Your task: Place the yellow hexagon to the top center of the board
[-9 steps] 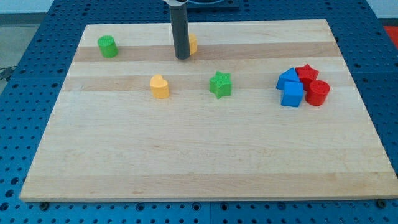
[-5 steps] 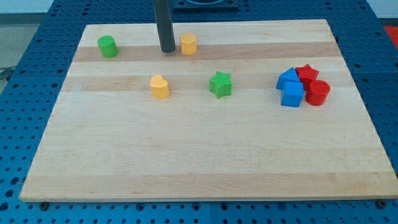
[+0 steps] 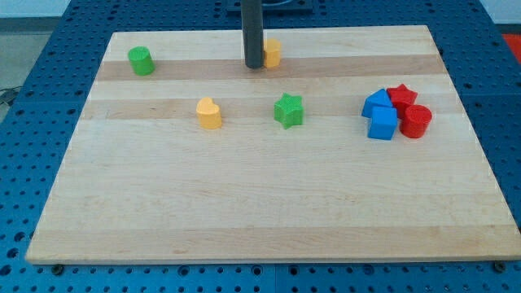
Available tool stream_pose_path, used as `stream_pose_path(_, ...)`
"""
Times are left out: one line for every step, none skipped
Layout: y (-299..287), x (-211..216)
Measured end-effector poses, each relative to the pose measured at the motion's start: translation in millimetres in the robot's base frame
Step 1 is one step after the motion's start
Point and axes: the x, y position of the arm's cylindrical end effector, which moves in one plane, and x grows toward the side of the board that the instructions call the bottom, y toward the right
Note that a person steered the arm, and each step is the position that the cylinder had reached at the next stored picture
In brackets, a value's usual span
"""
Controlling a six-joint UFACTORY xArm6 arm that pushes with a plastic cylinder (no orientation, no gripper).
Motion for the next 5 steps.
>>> stream_pose_path(-0.5,0.5)
stream_pose_path(-22.0,1.2)
stream_pose_path(-29.9,1.2)
stream_pose_path(-29.9,1.9)
stream_pose_path(-26.1,39.8)
